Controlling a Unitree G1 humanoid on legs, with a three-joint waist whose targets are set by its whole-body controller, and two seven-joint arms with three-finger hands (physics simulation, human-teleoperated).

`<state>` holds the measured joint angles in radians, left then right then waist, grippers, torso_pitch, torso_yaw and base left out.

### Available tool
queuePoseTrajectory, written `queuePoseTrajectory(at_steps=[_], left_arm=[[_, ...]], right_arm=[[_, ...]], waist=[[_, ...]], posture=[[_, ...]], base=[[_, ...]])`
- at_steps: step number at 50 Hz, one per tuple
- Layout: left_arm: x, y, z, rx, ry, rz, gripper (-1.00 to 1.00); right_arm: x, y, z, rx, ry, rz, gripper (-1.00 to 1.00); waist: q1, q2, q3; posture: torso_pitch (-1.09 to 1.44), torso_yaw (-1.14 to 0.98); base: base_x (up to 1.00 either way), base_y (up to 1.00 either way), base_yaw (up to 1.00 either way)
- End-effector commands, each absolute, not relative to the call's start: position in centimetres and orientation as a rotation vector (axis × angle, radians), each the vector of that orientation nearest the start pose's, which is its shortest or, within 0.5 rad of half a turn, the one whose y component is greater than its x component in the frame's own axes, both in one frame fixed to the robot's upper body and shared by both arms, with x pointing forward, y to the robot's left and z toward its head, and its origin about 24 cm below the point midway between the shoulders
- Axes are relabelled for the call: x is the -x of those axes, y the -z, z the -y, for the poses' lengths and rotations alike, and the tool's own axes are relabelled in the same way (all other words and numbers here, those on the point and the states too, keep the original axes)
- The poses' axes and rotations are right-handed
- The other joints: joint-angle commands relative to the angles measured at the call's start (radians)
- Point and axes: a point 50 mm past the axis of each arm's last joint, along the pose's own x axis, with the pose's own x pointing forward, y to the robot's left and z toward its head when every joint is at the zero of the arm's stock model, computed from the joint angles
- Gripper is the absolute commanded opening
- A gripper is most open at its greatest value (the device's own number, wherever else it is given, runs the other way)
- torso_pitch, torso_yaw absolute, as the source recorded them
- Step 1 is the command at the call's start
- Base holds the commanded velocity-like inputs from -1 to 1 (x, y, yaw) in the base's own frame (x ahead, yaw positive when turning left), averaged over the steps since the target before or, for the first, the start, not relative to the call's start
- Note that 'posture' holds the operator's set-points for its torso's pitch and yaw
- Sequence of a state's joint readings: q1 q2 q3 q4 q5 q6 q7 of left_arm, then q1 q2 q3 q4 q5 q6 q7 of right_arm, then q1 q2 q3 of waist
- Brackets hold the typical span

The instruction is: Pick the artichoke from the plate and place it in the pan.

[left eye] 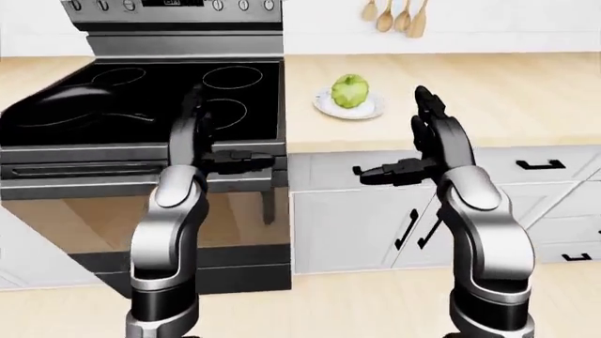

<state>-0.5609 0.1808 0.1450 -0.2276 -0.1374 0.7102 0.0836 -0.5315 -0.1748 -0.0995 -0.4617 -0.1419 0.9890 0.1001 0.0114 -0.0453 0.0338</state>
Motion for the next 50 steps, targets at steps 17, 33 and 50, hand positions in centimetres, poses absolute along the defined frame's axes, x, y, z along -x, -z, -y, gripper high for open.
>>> queuePoseTrajectory(at_steps=[17,33,50], left_arm=[[-32.02,-20.83,-17.15,-0.019,-0.052,0.154,1.0],[-31.91,-20.62,-17.27,-0.018,-0.053,0.151,1.0],[-31.89,-20.68,-17.3,-0.016,-0.054,0.151,1.0]], right_arm=[[-29.59,-21.92,16.71,0.23,0.059,0.071,1.0],[-29.44,-21.88,16.43,0.227,0.056,0.072,1.0],[-29.59,-22.21,16.42,0.23,0.055,0.073,1.0]], waist=[[-0.014,0.092,-0.021],[-0.017,0.031,-0.034],[-0.004,0.041,-0.022]], posture=[[0.0,0.0],[0.0,0.0],[0.0,0.0]], base=[[0.26,-0.2,0.0],[0.04,0.0,0.0],[0.06,0.0,0.0]])
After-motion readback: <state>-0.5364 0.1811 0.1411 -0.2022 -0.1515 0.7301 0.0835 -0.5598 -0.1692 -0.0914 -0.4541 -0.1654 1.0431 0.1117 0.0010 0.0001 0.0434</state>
